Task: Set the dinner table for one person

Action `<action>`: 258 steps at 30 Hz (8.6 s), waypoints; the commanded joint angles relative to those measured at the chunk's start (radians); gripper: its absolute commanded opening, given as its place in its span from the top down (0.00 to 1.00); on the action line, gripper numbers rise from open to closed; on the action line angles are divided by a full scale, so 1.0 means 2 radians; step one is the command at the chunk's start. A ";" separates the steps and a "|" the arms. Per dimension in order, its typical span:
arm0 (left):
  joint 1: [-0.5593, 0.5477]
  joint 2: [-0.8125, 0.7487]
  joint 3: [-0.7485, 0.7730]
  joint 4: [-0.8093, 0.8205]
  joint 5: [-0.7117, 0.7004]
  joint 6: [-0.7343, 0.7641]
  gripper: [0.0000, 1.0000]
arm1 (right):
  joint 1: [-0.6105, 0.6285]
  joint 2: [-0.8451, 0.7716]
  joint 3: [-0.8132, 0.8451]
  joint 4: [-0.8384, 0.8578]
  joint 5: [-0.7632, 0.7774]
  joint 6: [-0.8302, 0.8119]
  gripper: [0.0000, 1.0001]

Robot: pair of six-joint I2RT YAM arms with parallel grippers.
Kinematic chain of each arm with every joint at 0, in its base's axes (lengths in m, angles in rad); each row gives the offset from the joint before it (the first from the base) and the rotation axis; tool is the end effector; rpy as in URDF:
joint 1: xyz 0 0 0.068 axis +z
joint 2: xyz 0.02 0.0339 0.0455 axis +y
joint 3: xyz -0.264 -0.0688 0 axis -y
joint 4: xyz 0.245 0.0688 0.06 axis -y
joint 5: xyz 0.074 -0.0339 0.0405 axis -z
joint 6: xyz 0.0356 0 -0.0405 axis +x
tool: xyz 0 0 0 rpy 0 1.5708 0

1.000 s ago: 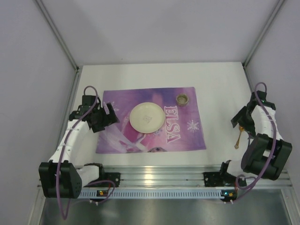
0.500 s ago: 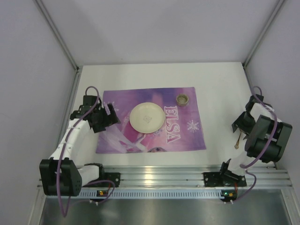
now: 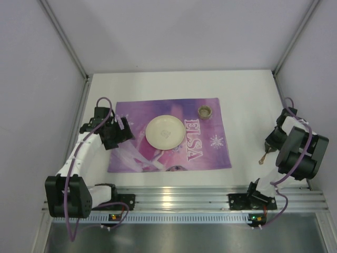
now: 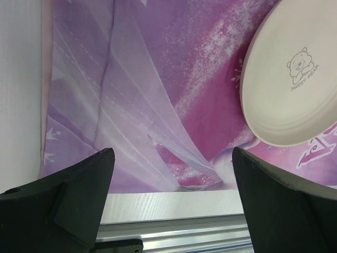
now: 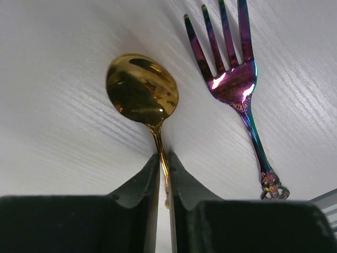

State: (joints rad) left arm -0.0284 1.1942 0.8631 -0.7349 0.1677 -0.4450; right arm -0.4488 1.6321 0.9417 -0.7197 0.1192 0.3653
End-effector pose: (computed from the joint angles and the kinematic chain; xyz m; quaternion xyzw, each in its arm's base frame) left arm 0.2266 -0.0124 0.2406 -0.1791 0.9484 -0.1372 0.2229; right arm 0.2511 -0.1256 0.1593 0.3983 0.9118 -0.0627 0.0776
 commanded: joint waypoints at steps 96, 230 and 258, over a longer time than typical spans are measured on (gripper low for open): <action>-0.061 -0.037 0.028 -0.058 -0.061 -0.014 0.02 | -0.104 -0.078 -0.006 -0.028 0.037 0.056 0.37; 0.054 0.230 0.015 -0.006 0.244 0.061 0.77 | 0.383 -0.143 0.249 -0.156 -0.151 0.106 0.08; 0.053 0.037 0.181 -0.066 0.030 0.043 0.59 | 0.382 -0.179 0.233 -0.084 -0.233 0.055 0.05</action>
State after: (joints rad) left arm 0.0734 1.3785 1.1637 -0.9096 0.2813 -0.3401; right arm 0.3237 1.3373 1.4006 -0.9810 -0.2695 0.5148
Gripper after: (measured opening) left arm 0.416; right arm 0.945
